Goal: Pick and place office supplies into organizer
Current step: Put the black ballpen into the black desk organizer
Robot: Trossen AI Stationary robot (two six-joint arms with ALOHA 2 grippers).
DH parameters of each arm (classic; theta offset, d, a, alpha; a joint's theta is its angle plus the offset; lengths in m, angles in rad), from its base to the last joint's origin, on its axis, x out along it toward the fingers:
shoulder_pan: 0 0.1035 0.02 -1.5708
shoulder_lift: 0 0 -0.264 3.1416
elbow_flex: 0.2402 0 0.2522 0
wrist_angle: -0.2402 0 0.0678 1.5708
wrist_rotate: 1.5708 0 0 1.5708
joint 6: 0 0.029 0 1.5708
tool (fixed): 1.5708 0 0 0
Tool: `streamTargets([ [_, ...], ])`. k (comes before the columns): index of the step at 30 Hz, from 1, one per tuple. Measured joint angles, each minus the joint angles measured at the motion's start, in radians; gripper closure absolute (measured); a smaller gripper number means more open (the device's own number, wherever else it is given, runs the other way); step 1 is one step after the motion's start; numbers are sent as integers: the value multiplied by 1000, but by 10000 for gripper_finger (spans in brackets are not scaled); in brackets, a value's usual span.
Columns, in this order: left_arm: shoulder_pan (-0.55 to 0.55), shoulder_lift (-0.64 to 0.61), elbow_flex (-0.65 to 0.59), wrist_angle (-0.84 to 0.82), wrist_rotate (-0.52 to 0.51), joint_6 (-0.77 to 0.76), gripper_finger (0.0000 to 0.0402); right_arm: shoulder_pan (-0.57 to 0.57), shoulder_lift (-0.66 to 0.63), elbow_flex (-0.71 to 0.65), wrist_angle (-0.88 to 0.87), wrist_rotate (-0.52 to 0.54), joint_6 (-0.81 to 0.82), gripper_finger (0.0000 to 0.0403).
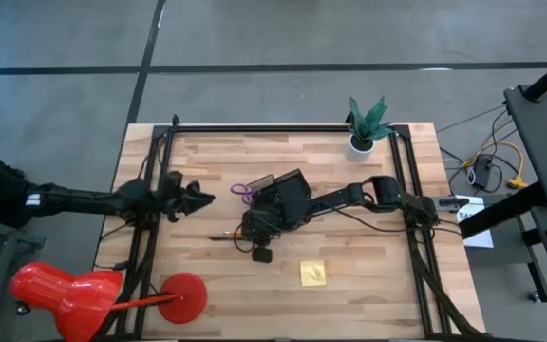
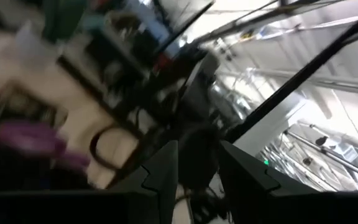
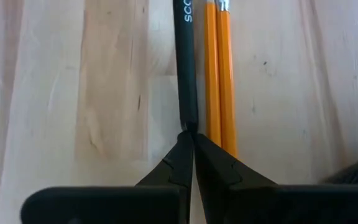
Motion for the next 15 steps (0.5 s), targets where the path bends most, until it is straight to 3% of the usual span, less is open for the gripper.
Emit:
streamTargets([
  [4, 0, 0, 0, -53, 55, -38, 302, 1, -3, -17, 5, 1, 4, 395],
  [9, 0, 0, 2, -255, 219, -45, 302, 2, -4, -20, 5, 4, 11, 395],
  [12, -1, 0, 28, -456, 307, 7, 302, 2, -4, -21, 5, 4, 10, 395],
  [15, -4, 8, 99, -730, 296, 159, 302, 2, -3, -21, 4, 4, 10, 395],
])
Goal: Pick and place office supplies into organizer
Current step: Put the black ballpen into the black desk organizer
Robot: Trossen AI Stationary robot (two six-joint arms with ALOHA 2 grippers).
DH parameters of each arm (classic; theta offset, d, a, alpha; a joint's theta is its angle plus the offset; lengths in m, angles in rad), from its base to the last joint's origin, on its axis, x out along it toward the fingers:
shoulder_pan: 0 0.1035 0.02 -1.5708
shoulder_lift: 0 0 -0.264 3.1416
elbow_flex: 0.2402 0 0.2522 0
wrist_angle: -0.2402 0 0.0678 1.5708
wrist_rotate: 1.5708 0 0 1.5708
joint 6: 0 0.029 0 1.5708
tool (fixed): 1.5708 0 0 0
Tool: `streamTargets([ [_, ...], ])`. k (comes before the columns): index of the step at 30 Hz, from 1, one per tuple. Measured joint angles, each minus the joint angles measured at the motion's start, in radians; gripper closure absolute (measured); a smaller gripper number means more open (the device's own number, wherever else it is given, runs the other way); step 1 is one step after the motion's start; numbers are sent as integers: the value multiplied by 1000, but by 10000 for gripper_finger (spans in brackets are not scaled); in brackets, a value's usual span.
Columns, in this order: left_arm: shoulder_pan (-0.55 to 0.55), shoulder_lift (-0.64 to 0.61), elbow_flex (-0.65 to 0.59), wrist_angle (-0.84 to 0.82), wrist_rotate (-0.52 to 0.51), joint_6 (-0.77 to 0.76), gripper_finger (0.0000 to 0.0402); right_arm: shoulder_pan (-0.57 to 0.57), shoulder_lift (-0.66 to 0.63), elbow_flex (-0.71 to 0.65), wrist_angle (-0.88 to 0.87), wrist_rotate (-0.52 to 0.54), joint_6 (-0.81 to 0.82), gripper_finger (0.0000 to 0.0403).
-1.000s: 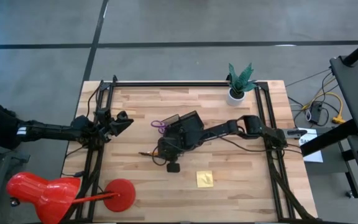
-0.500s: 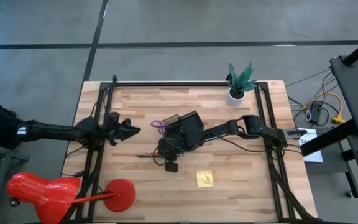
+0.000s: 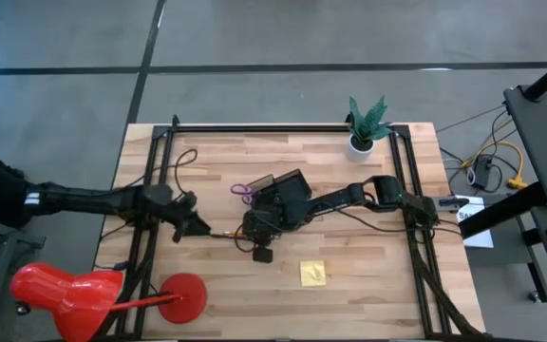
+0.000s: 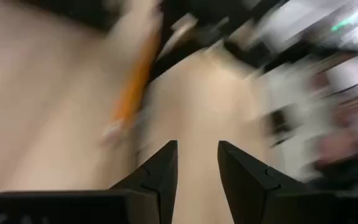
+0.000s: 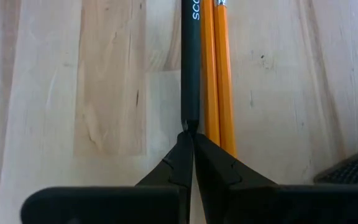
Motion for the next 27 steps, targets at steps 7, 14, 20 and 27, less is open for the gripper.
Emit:
streamTargets([
  [7, -5, 97, 118, -168, -92, 279, 302, -2, 1, -1, -1, -1, -14, 395],
  [14, -43, 266, 112, -128, -104, 306, 296, -11, 2, -2, 4, -8, -29, 395],
  [20, -93, 429, 177, -93, -225, 397, 270, -19, 2, -3, 11, -12, -29, 394],
  [27, -100, 547, 225, -89, -240, 410, 222, -21, 2, -3, 11, -23, -69, 394],
])
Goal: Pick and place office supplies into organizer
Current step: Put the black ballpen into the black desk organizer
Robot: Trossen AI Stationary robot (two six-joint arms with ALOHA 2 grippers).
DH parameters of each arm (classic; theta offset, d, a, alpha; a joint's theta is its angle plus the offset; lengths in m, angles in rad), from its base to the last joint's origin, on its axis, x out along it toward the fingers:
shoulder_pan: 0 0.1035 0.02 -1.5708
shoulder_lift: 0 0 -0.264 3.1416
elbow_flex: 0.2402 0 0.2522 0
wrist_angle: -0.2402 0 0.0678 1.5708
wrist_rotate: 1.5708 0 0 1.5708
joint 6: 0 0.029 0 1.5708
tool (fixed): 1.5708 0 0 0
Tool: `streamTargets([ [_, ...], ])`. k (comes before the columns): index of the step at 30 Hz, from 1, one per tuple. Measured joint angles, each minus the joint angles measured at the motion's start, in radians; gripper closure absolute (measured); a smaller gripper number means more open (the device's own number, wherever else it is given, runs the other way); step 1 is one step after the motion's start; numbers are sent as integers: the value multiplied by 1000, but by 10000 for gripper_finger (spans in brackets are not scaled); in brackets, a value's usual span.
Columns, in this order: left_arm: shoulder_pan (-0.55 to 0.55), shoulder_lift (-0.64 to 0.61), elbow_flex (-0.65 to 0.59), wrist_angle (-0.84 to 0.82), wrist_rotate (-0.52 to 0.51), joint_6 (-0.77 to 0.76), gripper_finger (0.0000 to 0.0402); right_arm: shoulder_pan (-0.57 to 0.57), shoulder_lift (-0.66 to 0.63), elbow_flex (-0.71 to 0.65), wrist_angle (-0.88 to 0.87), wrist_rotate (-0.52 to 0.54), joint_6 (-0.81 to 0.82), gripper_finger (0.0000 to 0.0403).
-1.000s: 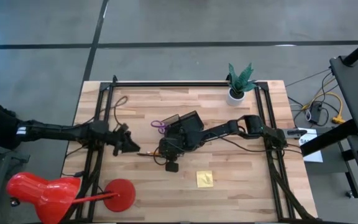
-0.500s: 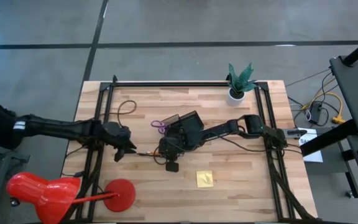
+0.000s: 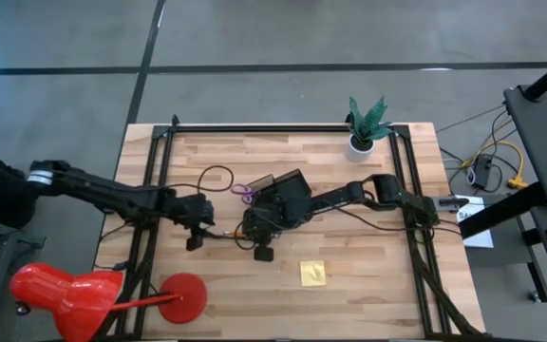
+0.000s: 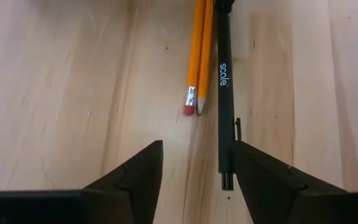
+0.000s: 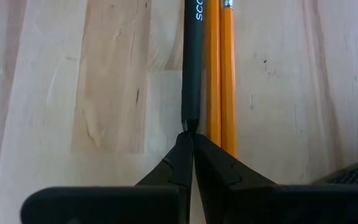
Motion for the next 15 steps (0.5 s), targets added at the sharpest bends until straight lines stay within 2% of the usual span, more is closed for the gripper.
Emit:
streamTargets([
  [9, -10, -22, 11, 4, 8, 0, 212, -6, 0, 0, 0, -2, -2, 394],
  [15, -25, -10, 9, 15, 63, 0, 212, -6, 0, 0, 1, -1, -2, 394],
])
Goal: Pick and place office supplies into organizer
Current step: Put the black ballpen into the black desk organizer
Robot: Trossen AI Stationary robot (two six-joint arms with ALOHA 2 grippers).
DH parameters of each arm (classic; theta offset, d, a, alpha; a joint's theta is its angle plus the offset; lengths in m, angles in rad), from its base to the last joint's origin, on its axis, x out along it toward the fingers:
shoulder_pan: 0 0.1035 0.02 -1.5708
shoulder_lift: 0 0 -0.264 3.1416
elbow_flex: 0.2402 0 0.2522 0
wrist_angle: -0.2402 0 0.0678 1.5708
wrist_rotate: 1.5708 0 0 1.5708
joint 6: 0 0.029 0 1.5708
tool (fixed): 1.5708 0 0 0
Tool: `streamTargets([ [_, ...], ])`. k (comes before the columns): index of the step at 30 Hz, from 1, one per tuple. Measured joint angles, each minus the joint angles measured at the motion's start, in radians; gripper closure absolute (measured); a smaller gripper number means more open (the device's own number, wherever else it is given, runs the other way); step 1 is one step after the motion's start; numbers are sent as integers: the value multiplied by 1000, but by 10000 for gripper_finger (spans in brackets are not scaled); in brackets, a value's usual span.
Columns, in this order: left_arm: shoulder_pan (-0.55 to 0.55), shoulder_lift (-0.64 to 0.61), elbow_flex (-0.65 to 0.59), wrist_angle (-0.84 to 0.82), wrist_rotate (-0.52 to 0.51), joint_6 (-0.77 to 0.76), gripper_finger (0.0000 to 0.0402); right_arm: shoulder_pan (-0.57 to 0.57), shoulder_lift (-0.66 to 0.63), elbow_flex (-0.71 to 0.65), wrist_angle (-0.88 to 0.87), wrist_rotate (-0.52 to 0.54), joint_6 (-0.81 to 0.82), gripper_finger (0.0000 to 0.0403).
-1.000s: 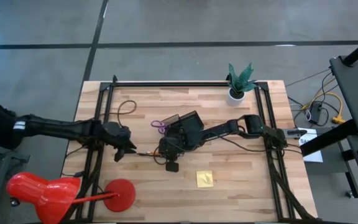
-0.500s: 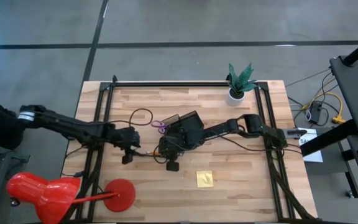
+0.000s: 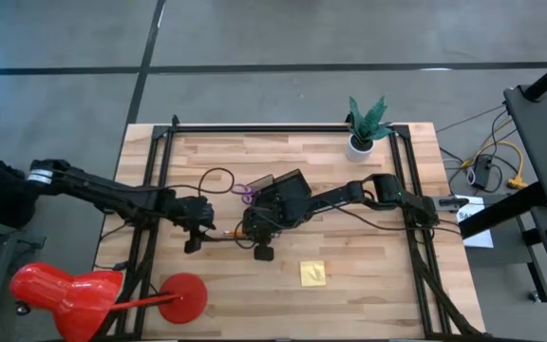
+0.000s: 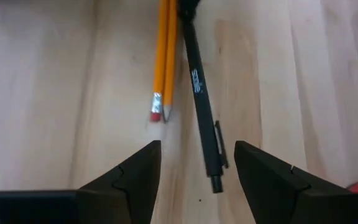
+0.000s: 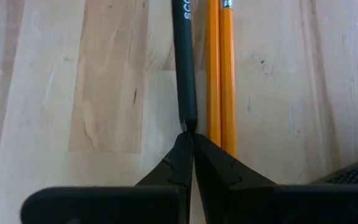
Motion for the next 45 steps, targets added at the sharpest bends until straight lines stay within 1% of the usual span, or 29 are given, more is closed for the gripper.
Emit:
streamTargets([
  [9, -17, 80, 6, 51, 26, -11, 212, 0, 0, 0, 0, 1, 0, 394],
  [17, -18, 141, 13, 53, 54, -13, 214, 0, 0, 0, 2, 3, 0, 394],
  [21, -18, 175, 16, 53, 55, -13, 240, 0, 0, 0, 3, 3, 7, 394],
  [30, -19, 205, 26, 88, 54, -10, 342, -1, 0, 0, 3, 5, 19, 394],
  [33, -17, 196, 26, 82, 39, -11, 367, 0, 0, 0, 3, 4, 19, 394],
  [39, -18, 183, 26, 75, 31, -10, 370, 0, -6, -1, 3, 4, 21, 394],
  [43, -17, 170, 26, 68, 20, -5, 370, -1, -25, -4, -15, 10, 91, 394],
  [45, -18, 158, 35, 53, 22, 0, 370, -1, -38, -4, -45, 50, 130, 394],
])
